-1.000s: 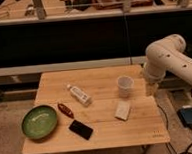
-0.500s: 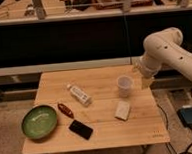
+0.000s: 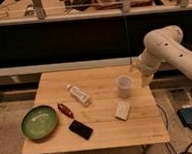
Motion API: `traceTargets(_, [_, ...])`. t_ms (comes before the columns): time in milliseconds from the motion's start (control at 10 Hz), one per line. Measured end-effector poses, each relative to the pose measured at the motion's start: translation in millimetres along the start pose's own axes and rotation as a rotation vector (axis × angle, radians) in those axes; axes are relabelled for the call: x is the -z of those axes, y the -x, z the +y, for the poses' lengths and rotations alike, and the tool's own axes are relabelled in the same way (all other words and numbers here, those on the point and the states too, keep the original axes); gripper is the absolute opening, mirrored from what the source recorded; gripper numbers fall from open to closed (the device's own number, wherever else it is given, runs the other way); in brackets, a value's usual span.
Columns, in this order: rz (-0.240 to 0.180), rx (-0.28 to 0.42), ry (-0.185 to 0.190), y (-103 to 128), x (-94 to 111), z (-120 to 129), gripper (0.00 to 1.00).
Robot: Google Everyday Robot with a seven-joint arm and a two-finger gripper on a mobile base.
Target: Pick up the ceramic cup
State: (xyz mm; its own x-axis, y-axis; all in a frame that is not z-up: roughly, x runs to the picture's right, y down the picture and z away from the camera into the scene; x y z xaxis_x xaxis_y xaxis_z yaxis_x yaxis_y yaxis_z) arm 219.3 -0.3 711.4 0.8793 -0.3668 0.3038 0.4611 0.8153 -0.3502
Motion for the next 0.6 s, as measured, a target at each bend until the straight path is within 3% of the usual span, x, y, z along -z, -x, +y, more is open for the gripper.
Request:
traceTargets(200, [-0.011,0.036,-0.005,2.9,-4.4,-2.0,0.65])
traceTargets(400, [-0.015,0.028,-0.004,1.0,-3.7,-3.0,0.65])
traceTargets(600, [-0.046,0.059,-0.016,-0.9,-24.8,-5.2,0.65])
